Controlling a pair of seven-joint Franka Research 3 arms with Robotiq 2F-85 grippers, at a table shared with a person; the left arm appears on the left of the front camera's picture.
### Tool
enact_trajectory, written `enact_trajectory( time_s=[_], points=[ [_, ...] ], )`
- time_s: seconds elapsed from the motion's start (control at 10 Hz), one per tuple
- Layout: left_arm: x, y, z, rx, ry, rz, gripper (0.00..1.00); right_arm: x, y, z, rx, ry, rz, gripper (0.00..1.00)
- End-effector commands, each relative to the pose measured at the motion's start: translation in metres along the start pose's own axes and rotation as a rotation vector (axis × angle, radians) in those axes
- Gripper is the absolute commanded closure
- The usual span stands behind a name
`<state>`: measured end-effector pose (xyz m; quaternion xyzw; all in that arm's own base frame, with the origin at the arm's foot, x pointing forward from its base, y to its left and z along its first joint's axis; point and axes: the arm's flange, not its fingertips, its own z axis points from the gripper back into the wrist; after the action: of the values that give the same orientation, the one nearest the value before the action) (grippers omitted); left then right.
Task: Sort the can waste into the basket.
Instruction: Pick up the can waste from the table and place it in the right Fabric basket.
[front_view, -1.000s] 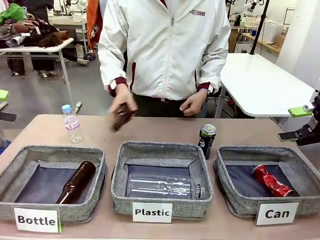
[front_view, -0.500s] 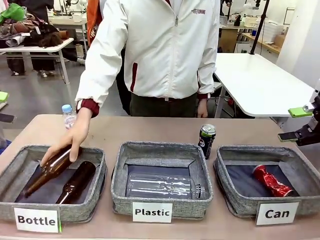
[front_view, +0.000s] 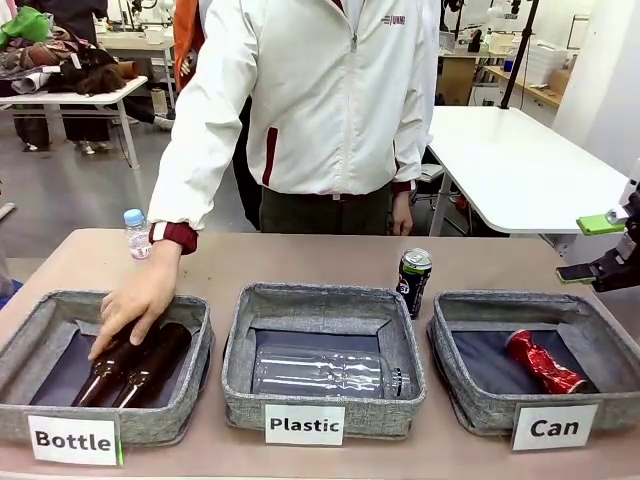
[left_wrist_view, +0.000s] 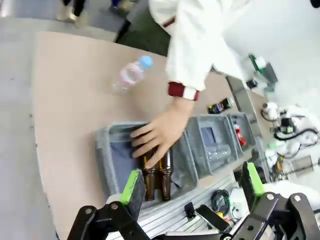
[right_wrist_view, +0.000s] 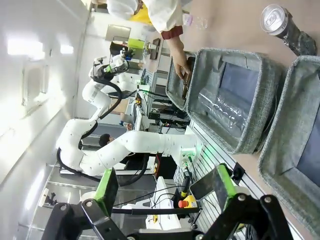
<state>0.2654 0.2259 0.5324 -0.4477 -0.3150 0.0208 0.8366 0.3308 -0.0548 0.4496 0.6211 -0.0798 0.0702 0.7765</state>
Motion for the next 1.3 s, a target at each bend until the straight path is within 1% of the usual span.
enact_trajectory(
  time_s=[0.0,0.2,0.4,0.7,0.8,1.0,1.1,1.2],
  points=[
    [-0.014,0.007,-0.012,0.005,-0.016,0.044,0.00,0.000,0.002,-0.001,0.000,0.013,0.007,0.00],
    [-0.021,0.015,-0.012,0.010,-0.023,0.070,0.00,0.000,0.002,-0.001,0.000,0.013,0.007,0.00],
    [-0.020,0.010,-0.010,0.008,-0.036,0.065,0.00,0.000,0.002,-0.001,0.000,0.013,0.007,0.00],
    [-0.013,0.000,-0.029,0.014,0.003,0.047,0.00,0.000,0.002,-0.001,0.000,0.013,0.007,0.00],
    [-0.011,-0.015,-0.049,-0.037,0.009,0.054,0.00,0.000,0.002,-0.001,0.000,0.013,0.007,0.00],
    [-0.002,-0.047,-0.120,-0.056,0.155,-0.007,0.00,0.000,0.002,-0.001,0.000,0.013,0.007,0.00],
    [0.003,-0.060,-0.161,-0.086,0.226,-0.057,0.00,0.000,0.002,-0.001,0.000,0.013,0.007,0.00],
    [0.006,-0.067,-0.189,-0.121,0.260,-0.070,0.00,0.000,0.002,-0.001,0.000,0.013,0.007,0.00]
  ],
)
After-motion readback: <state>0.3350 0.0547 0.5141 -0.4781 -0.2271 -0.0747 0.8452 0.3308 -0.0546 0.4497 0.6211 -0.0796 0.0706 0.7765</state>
